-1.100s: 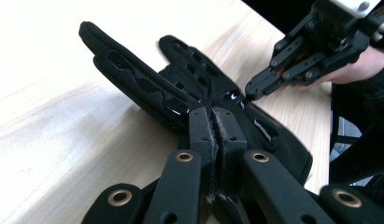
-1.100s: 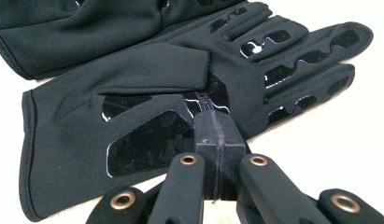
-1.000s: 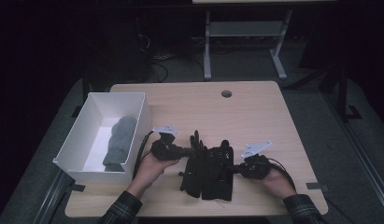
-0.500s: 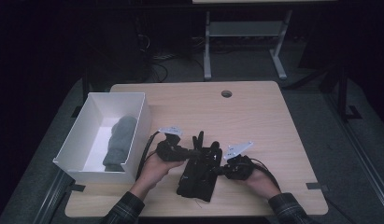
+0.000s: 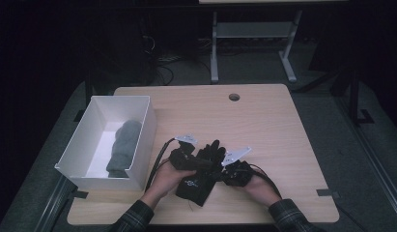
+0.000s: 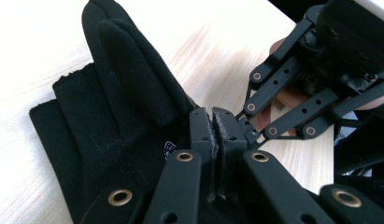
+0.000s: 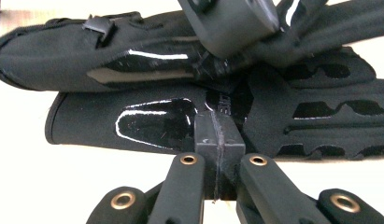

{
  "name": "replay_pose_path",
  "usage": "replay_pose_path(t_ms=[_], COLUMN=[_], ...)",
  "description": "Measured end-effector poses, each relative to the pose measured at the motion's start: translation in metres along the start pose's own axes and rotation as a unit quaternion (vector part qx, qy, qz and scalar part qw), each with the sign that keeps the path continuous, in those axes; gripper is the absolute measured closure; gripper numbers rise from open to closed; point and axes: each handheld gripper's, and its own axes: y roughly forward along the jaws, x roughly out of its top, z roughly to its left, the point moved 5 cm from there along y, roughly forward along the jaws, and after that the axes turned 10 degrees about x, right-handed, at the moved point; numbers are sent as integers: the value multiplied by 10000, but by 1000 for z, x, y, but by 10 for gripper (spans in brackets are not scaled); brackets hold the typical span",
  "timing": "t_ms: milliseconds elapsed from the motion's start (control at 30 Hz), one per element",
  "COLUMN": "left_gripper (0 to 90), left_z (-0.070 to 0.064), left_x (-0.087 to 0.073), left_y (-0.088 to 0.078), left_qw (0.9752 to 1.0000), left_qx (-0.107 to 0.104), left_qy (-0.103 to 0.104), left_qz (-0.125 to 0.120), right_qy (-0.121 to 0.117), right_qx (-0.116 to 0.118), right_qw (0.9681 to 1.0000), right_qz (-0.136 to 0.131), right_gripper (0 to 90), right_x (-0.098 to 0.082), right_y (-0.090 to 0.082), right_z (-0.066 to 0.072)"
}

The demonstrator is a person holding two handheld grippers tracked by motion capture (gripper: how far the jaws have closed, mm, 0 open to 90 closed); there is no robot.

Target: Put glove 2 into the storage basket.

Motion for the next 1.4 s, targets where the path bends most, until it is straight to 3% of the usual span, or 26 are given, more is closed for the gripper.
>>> replay_pose_path(t_ms=[33, 133, 167, 267, 400, 567, 633, 700, 800, 1000, 1233, 1267, 1400], left_gripper=[874, 860, 833, 775, 837, 885, 885, 890, 894, 895, 894, 894, 894], left_z=[0, -1, 0, 0, -2, -20, -27, -29, -30, -23, -6, -3, 1], left_x=[0, -1, -2, -2, -3, -9, -13, -17, -22, -28, -36, -37, -40], left_y=[1, 3, 4, 2, -1, 6, 13, 19, 23, 13, -8, -11, -17], left_qw=[10000, 10000, 10000, 10000, 9998, 9994, 9987, 9967, 9938, 9925, 9877, 9858, 9840], left_qx=[11, 23, -56, -62, -64, -97, -72, 104, 294, 474, 951, 1015, 1222], left_qy=[76, -16, -12, 37, 161, 311, 414, 634, 799, 821, 878, 969, 940], left_qz=[12, 21, -5, -5, -33, 106, 277, 494, 712, 767, 875, 924, 889], right_qy=[-66, 14, -82, -61, 70, 308, 413, 480, 591, 716, 826, 812, 766], right_qx=[-30, -2, -18, -46, -144, -420, -565, -743, -999, -1329, -1595, -1633, -1757], right_qw=[10000, 10000, 10000, 10000, 9998, 9978, 9963, 9945, 9918, 9872, 9827, 9822, 9808], right_qz=[16, -20, 12, 8, -130, -415, -501, -564, -541, -521, -448, -447, -352], right_gripper=[900, 900, 900, 898, 863, 685, 610, 531, 473, 386, 340, 339, 331], right_x=[0, 1, 0, 0, -5, -12, -16, -19, -23, -30, -36, -36, -39], right_y=[1, 1, 1, -3, -20, -46, -53, -57, -60, -61, -61, -61, -60], right_z=[-1, 1, -1, 0, -8, -24, -31, -37, -46, -59, -69, -70, -73])
